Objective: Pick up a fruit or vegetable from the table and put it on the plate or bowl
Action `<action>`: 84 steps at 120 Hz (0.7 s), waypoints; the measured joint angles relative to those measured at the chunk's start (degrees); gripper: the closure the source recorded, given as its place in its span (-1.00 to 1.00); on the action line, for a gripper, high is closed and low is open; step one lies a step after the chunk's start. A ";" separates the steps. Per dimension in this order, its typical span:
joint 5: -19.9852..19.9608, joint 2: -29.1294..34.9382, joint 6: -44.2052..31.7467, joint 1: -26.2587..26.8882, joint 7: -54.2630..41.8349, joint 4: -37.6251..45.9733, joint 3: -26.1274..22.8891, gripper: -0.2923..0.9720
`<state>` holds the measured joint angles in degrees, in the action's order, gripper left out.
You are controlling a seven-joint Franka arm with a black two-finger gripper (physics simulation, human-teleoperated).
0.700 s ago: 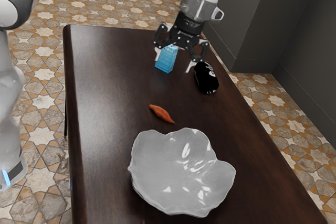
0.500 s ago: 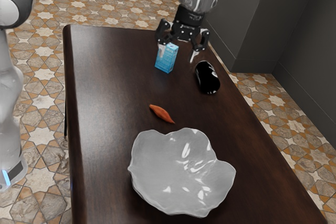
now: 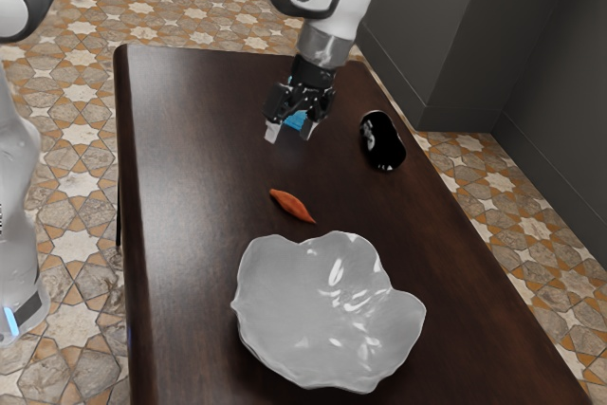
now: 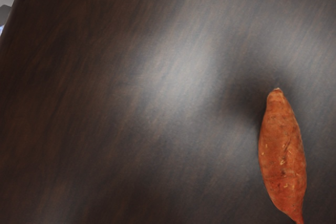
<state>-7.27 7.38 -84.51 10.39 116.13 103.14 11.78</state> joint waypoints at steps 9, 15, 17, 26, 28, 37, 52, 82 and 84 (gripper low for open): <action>0.01 0.09 -4.60 -0.91 1.79 3.11 0.07 -0.54; -0.06 -0.61 -7.24 -1.46 2.84 3.72 0.08 -0.54; -0.10 -0.76 -8.04 -1.67 3.18 3.82 0.08 -0.54; -0.31 -1.09 -11.28 -3.05 4.55 4.88 0.09 -0.54; -0.42 -1.10 -11.95 -3.34 4.84 5.22 0.09 -0.54; -0.83 0.93 -15.32 -4.58 6.01 9.58 -0.81 -0.54; -1.01 2.46 -20.67 -4.27 7.66 13.85 -2.97 -0.54; -2.60 3.38 -30.22 -4.22 9.66 21.59 -3.34 -0.54; -2.61 3.41 -30.66 -4.26 9.73 21.69 -3.34 -0.54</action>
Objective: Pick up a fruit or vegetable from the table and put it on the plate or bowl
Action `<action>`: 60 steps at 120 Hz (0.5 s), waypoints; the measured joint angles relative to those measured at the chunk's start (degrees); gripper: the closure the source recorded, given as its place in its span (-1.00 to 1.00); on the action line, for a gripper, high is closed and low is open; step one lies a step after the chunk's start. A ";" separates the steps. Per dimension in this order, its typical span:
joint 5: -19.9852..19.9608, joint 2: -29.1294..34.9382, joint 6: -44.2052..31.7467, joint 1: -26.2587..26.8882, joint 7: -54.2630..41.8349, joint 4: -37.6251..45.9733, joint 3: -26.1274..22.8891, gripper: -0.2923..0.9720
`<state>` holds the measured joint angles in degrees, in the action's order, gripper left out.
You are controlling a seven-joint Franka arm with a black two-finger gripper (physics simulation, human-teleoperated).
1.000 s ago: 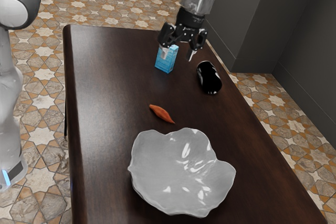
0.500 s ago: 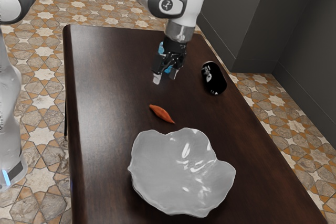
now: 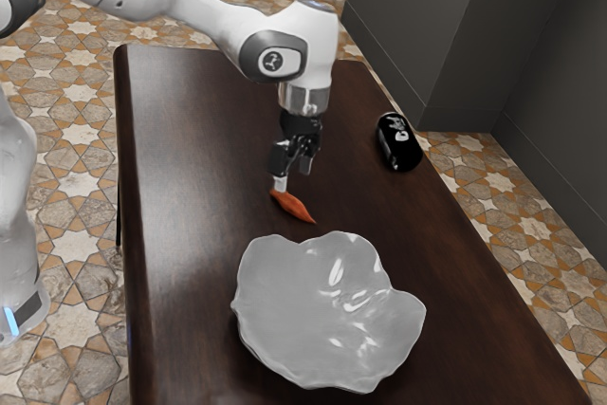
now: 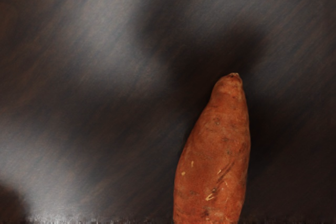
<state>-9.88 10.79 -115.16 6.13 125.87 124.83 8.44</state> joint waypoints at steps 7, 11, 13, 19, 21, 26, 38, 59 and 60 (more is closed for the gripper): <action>-0.04 0.07 -1.30 -0.45 0.12 0.18 0.03 -0.54; -0.05 0.15 -1.88 -1.06 0.09 0.22 0.09 -0.54; -0.06 0.17 -2.14 -1.30 0.08 0.23 0.11 -0.54; -0.08 0.11 -2.79 -1.67 0.03 0.20 0.15 -0.54; -0.08 0.04 -2.98 -1.72 0.02 0.20 0.15 -0.54; -0.11 -0.15 -3.39 -1.72 -0.02 0.18 0.14 -0.54; -0.19 -0.83 -4.31 -1.39 -0.08 0.17 -0.30 -0.54; -0.56 -0.51 -6.89 -1.65 -0.19 4.30 -0.61 -0.54; -0.58 -0.49 -7.02 -1.65 -0.19 4.43 -0.61 -0.54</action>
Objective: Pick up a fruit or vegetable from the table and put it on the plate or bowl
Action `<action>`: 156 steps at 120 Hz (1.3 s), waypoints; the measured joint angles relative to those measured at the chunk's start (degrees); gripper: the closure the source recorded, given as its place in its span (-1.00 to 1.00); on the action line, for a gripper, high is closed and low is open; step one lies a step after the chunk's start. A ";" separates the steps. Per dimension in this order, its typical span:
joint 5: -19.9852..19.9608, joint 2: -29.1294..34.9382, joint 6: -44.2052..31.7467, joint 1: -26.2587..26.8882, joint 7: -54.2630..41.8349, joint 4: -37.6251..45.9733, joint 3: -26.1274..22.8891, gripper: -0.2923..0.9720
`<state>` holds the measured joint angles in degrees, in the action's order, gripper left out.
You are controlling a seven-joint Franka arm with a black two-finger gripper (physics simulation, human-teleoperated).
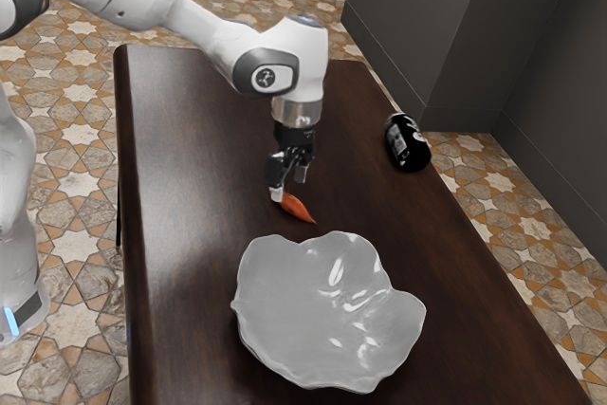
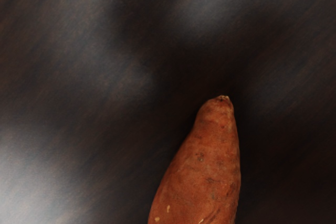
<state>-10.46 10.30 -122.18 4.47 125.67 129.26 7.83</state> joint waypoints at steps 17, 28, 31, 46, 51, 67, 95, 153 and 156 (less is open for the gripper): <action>-0.06 -0.13 -1.71 0.08 -0.09 0.70 -0.01 -0.54; -0.01 -0.54 -2.62 0.14 -0.15 0.68 -0.01 -0.54; -0.01 -0.65 -2.83 0.12 -0.17 0.67 -0.01 -0.54; -0.07 -1.61 -3.79 0.02 -0.31 0.67 -0.01 -0.54; -0.10 -1.81 -4.05 0.07 -0.35 0.67 0.00 -0.54; -0.15 -2.18 -4.60 0.06 -0.47 0.67 -0.01 -0.54; -0.33 -4.17 -5.53 0.08 -0.63 0.59 -0.01 -0.53; -1.58 -4.54 -6.33 0.26 -0.83 0.74 0.08 -0.04; -1.60 -4.57 -6.35 0.27 -0.84 0.75 0.08 -0.03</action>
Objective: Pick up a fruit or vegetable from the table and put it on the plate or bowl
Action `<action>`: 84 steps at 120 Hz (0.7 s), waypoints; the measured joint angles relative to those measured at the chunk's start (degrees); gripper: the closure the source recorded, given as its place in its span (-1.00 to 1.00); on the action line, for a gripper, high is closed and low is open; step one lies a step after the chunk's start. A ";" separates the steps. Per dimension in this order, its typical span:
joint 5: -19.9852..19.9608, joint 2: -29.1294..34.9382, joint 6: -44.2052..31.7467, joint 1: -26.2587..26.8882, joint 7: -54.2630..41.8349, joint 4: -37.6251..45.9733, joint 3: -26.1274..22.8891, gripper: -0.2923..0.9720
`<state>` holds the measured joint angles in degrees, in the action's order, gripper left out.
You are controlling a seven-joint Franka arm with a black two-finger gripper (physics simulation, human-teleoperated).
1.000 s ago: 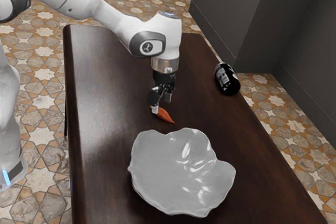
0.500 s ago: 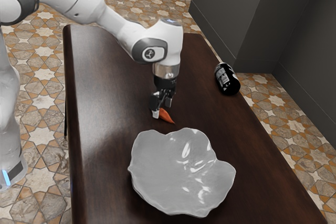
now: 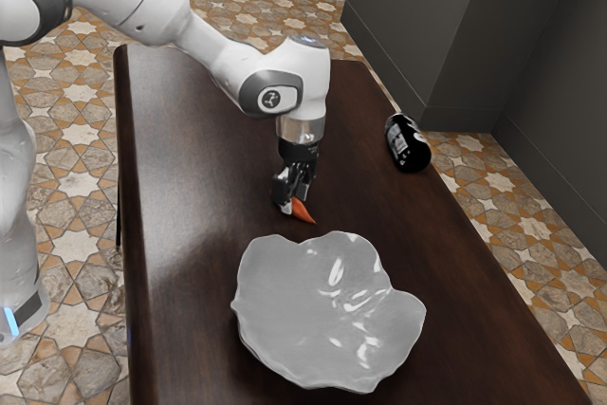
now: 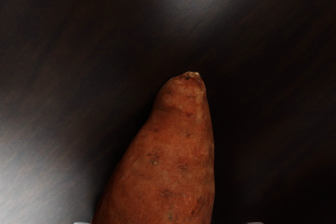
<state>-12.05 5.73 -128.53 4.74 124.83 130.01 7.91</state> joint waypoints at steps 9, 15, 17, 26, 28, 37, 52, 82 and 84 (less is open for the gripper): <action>-0.25 -0.28 -0.03 -0.01 -0.02 0.00 0.00 -0.01; -0.43 -0.46 -0.04 -0.01 -0.03 0.01 0.00 0.01; -0.49 -0.53 -0.05 -0.01 -0.04 0.01 0.00 0.02; -0.70 -0.69 -0.06 -0.08 -0.11 0.00 -0.01 0.08; -0.74 -0.77 -0.06 -0.11 -0.14 -0.01 -0.01 0.09; -1.23 -1.21 -0.04 -0.20 -0.54 -0.07 -0.03 0.06; -2.13 -1.21 0.32 -0.06 -1.53 -0.13 0.03 0.00; -2.04 0.29 1.10 -0.04 -2.63 -0.05 0.23 0.35; -1.95 0.44 1.10 -0.04 -2.62 -0.04 0.23 0.34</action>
<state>-14.01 6.17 -127.43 4.70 122.22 129.97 8.14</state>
